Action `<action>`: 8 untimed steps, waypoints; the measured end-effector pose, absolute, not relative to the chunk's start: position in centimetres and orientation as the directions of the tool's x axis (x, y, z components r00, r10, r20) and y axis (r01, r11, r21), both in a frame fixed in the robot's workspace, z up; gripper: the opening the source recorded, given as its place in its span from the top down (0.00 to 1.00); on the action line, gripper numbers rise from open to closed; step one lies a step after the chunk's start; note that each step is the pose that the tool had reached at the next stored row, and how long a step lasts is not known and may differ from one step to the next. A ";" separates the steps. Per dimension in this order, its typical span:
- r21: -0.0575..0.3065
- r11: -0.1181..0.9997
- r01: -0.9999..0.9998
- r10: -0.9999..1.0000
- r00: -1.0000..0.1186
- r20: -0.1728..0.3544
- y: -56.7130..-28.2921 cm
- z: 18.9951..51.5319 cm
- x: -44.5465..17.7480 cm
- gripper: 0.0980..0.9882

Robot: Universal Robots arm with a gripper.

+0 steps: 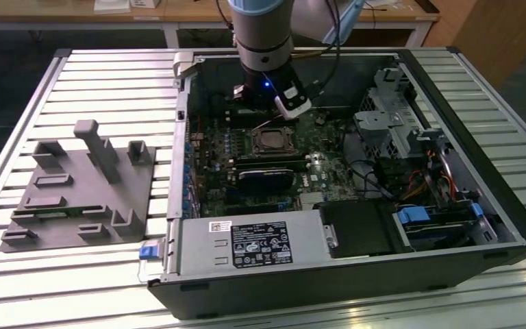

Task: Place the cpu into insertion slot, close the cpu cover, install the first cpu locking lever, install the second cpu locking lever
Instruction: 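Install the first cpu locking lever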

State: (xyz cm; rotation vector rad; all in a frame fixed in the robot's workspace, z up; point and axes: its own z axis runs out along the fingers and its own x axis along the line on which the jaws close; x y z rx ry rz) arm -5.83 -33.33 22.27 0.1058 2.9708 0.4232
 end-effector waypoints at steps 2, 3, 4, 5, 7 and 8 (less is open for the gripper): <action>0.283 0.958 0.053 0.092 -0.988 -0.127 -33.3 21.9 -5.8 0.99; 0.283 0.958 0.054 0.094 -0.987 -0.127 -33.3 21.8 -5.8 0.99; 0.283 0.957 0.055 0.094 -0.987 -0.127 -33.2 21.7 -5.8 0.99; 0.283 0.957 0.055 0.094 -0.987 -0.127 -33.2 21.7 -5.7 0.99; 0.283 0.957 0.055 0.094 -0.987 -0.127 -33.1 21.7 -5.7 0.99; 0.283 0.957 0.055 0.094 -0.987 -0.127 -33.0 21.7 -5.7 0.99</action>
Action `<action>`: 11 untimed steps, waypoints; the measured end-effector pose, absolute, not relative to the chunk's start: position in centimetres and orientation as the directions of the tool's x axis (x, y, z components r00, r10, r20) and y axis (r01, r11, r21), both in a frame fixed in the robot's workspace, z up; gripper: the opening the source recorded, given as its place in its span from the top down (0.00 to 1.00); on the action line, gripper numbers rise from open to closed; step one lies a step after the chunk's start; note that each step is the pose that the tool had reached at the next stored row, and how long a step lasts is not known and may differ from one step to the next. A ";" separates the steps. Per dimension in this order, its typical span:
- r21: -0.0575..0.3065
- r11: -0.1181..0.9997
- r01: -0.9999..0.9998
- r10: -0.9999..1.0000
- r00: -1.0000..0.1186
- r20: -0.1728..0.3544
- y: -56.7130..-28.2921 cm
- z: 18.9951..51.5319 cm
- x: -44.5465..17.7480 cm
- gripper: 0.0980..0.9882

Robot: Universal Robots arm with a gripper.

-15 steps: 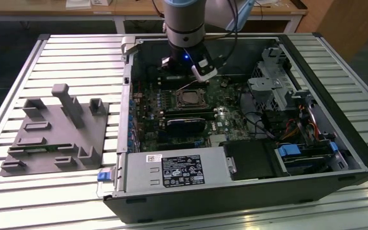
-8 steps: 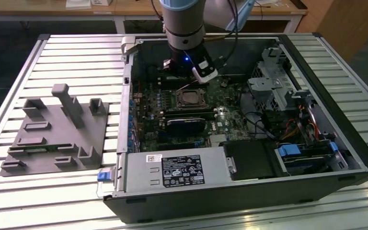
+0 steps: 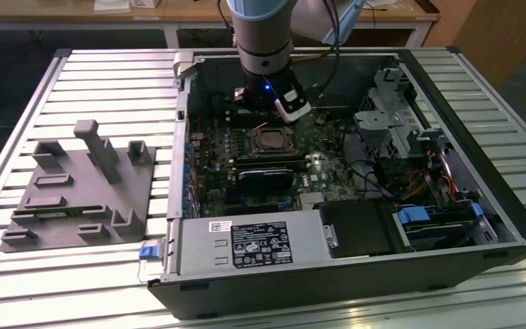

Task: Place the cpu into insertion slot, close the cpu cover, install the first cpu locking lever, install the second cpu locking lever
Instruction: 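Install the first cpu locking lever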

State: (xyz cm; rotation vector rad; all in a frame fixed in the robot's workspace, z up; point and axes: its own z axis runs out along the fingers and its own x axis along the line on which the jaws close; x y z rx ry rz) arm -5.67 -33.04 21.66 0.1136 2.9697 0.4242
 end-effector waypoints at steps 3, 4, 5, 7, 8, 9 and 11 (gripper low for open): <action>0.283 0.958 0.055 0.094 -0.987 -0.127 -32.9 21.6 -5.4 0.99; 0.283 0.958 0.055 0.094 -0.987 -0.127 -32.8 21.6 -5.3 0.99; 0.282 0.958 0.055 0.094 -0.987 -0.127 -32.8 21.6 -5.3 0.99; 0.282 0.958 0.055 0.094 -0.987 -0.127 -32.8 21.6 -5.3 0.99; 0.282 0.958 0.055 0.094 -0.987 -0.127 -32.8 21.6 -5.3 0.99; 0.282 0.958 0.055 0.094 -0.987 -0.127 -32.8 21.6 -5.3 0.99; 0.280 0.959 0.053 0.094 -0.986 -0.138 -32.8 21.5 -5.3 0.99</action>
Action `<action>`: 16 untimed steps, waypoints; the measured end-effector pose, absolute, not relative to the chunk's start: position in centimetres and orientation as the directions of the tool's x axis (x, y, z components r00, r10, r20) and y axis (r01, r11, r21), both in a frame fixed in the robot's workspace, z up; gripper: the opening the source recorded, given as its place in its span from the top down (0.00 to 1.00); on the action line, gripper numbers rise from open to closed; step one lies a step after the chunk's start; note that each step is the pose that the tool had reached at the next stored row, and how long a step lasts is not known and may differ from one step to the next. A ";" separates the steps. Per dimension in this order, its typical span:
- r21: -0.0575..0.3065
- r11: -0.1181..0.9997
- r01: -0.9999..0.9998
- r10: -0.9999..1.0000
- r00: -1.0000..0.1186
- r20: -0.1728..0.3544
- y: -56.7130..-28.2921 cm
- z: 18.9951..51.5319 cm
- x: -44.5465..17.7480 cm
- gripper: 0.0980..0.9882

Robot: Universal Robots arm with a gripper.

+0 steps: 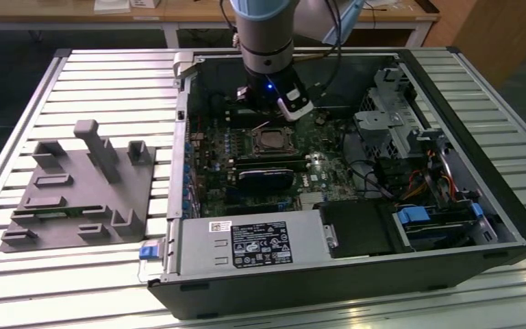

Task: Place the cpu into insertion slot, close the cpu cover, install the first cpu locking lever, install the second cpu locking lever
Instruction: 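Install the first cpu locking lever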

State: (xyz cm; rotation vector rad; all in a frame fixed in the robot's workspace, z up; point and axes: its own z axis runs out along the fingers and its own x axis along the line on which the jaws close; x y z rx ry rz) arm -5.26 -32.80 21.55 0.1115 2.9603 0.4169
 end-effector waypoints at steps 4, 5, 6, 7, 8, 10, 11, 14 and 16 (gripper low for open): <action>0.277 0.959 0.061 0.108 -0.981 -0.161 -32.8 21.3 -5.3 0.99; 0.277 0.959 0.065 0.113 -0.981 -0.161 -32.8 21.2 -5.3 0.99; 0.277 0.958 0.071 0.119 -0.980 -0.161 -32.8 21.2 -5.3 0.99; 0.277 0.958 0.081 0.129 -0.979 -0.161 -32.8 21.2 -5.3 0.99; 0.277 0.955 0.108 0.156 -0.975 -0.161 -32.8 21.1 -5.3 0.99; 0.277 0.953 0.126 0.175 -0.971 -0.161 -32.7 21.0 -5.3 0.99; 0.277 0.952 0.134 0.183 -0.970 -0.161 -32.5 21.0 -5.4 0.99; 0.277 0.950 0.144 0.194 -0.968 -0.161 -32.2 20.9 -5.4 0.99; 0.277 0.949 0.153 0.203 -0.966 -0.161 -32.1 20.8 -5.4 0.99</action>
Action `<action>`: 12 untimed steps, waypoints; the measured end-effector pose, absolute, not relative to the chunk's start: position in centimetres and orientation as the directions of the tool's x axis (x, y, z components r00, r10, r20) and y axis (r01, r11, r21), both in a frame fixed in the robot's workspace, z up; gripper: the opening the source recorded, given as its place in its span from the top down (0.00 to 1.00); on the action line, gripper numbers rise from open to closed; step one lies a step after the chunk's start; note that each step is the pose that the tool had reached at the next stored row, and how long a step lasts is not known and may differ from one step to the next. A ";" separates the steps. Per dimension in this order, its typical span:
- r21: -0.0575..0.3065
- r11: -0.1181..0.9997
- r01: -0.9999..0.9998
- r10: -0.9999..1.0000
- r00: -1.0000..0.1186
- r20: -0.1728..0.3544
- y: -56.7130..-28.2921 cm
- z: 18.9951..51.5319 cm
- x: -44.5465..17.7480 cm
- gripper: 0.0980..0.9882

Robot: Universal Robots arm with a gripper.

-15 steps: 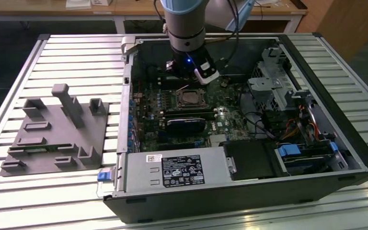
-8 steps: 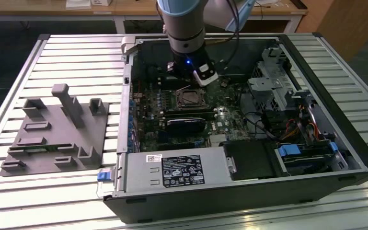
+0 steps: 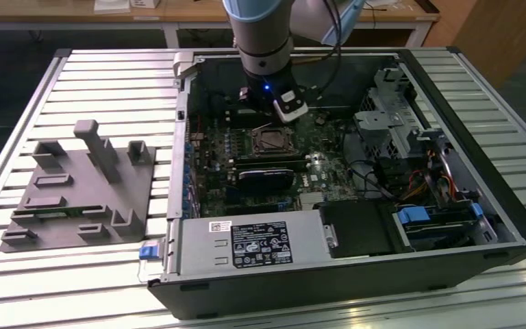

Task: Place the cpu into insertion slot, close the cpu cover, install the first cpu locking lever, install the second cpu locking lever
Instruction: 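Install the first cpu locking lever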

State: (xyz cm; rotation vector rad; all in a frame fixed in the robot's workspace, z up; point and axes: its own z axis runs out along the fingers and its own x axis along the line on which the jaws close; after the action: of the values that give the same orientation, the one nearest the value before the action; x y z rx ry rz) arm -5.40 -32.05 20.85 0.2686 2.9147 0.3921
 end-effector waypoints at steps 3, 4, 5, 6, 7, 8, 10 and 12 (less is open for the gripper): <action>0.277 0.945 0.172 0.222 -0.962 -0.161 -31.9 20.7 -5.4 0.99; 0.277 0.944 0.181 0.232 -0.959 -0.162 -31.9 20.7 -5.4 0.99; 0.277 0.942 0.191 0.242 -0.957 -0.162 -31.9 20.7 -5.4 0.99; 0.277 0.940 0.201 0.252 -0.954 -0.163 -31.9 20.6 -5.4 0.99; 0.277 0.938 0.209 0.260 -0.952 -0.163 -31.8 20.6 -5.4 0.99; 0.277 0.937 0.214 0.266 -0.950 -0.164 -31.8 20.6 -5.5 0.99; 0.278 0.935 0.221 0.273 -0.948 -0.164 -31.7 20.6 -5.6 0.99; 0.278 0.934 0.227 0.279 -0.946 -0.165 -31.5 20.5 -5.7 0.99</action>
State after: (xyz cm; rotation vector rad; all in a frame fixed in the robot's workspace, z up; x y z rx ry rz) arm -5.71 -31.52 20.53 0.3816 2.8893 0.3797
